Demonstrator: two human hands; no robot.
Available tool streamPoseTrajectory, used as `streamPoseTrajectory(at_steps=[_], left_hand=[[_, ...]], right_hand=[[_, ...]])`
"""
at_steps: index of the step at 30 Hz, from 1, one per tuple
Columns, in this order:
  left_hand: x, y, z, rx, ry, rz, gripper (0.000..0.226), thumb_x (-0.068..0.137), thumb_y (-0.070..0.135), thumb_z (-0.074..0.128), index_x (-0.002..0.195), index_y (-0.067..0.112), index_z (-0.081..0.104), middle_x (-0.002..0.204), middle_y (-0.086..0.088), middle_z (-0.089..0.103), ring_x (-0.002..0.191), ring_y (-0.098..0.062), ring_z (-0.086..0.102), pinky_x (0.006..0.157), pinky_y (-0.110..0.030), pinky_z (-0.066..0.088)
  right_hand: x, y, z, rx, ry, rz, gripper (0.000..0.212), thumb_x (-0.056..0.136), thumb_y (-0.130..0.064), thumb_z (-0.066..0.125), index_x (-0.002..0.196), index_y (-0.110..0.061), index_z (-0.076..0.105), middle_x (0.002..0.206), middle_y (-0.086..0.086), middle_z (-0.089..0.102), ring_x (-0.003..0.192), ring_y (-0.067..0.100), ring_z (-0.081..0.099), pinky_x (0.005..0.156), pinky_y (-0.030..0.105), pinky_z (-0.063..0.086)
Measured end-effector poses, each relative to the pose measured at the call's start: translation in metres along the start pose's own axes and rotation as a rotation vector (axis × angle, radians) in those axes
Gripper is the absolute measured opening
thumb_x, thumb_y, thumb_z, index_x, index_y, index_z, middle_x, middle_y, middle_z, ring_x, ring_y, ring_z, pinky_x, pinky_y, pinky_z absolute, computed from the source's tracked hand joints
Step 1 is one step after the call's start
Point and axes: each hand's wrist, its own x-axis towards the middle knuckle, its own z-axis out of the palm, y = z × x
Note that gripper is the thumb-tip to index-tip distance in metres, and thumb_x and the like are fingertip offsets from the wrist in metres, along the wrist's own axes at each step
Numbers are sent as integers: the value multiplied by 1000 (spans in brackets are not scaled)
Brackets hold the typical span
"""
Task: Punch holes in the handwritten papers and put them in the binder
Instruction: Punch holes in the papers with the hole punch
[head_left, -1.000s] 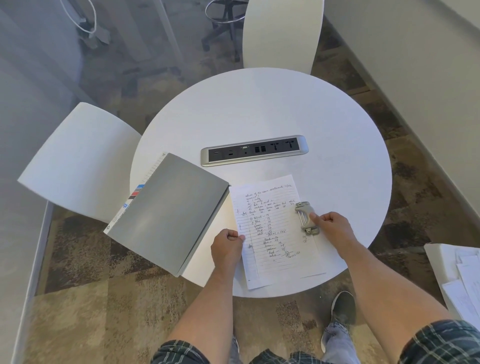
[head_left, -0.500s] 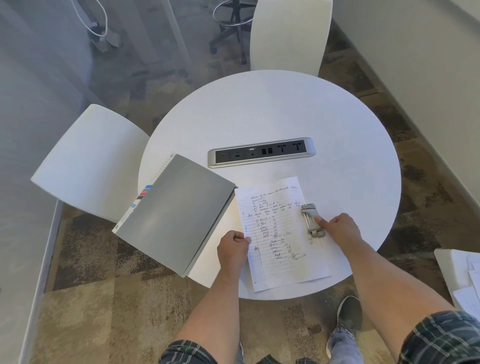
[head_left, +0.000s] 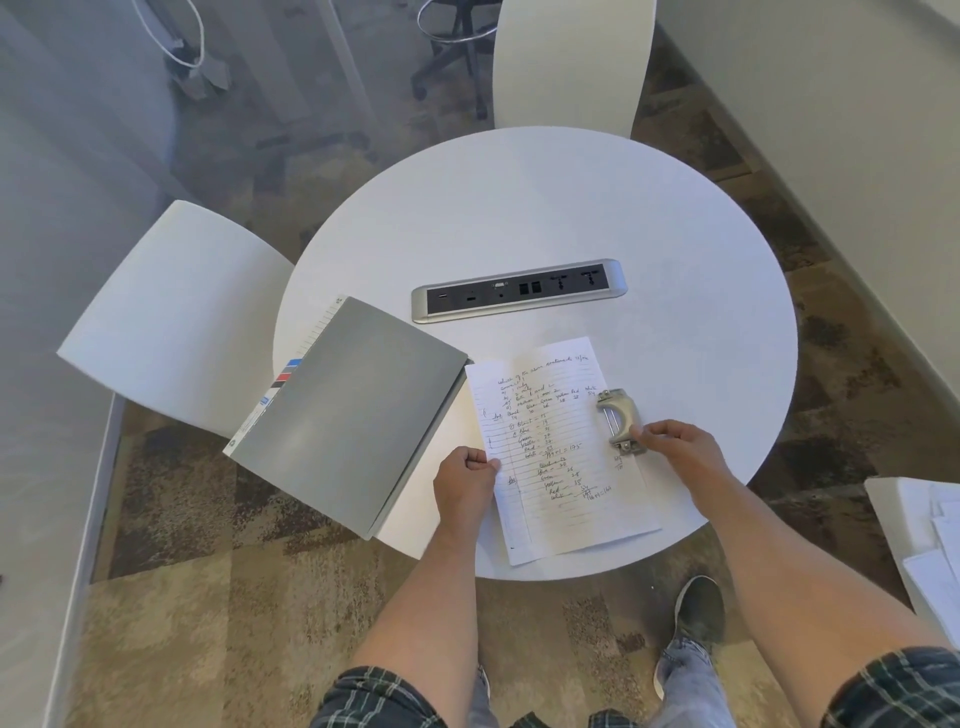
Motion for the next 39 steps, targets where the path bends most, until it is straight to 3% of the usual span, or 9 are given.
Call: streamPoseTrajectory(at_steps=[7,12,16,20,25,29,32,35,39], left_hand=[[1,-4,-1,-33,-12,15,12,88,17,77,88,14,65,82,1,72,73,-12,66,60,-20,44],[1,-4,-1,-30,-11,26,14,88,17,78,84,17,64,79,1,69,72,-13,63,60,-20,43],[1,-3,-1,-18,-2,26,15,87,18,78,84,17,63,79,3,69,73,-12,64,60,-21,42],[0,-1,0,-2,3,19,15,88,19,77,84,17,63,78,5,69,73,-13,64,60,-22,43],[0,1,-1,28,-9,11,12,87,21,77,86,16,65,81,5,71,77,-15,66,61,-25,44],[1,10,1,88,-20,11,13,86,24,76,87,17,66,84,8,70,79,-15,65,61,-26,44],[-1,19,9,125,-24,22,13,86,26,77,87,20,66,82,11,68,78,-14,64,60,-24,42],[-2,27,20,128,-24,8,13,84,28,78,89,22,67,85,11,69,82,-15,66,64,-24,43],[-4,36,30,122,-14,-12,14,83,29,77,91,23,67,89,11,71,87,-17,67,67,-25,44]], right_hand=[[0,10,3,55,120,17,30,73,-54,80,86,-28,72,71,-12,59,81,19,56,79,42,39],[-1,12,3,158,190,-1,19,89,-39,77,91,-22,69,80,-2,55,80,21,55,76,40,42],[4,10,0,200,236,-15,23,93,-33,74,100,-12,67,88,8,56,82,23,53,73,37,42],[9,4,-1,213,309,23,20,91,-41,72,95,-23,66,88,-1,65,83,23,58,81,44,46],[17,-5,-12,166,400,46,16,93,-43,68,92,-28,64,89,-6,65,81,18,57,102,55,44],[25,-15,-25,189,455,76,22,99,-33,66,112,-16,64,104,8,63,92,23,56,100,49,49],[29,-18,-33,166,488,85,20,100,-32,64,114,-18,62,105,5,60,97,23,55,104,48,49],[32,-19,-37,153,519,91,23,100,-33,64,116,-17,63,109,6,61,99,25,58,92,41,53],[35,-19,-36,101,559,92,14,98,-36,65,103,-24,59,113,10,67,102,33,67,91,49,57]])
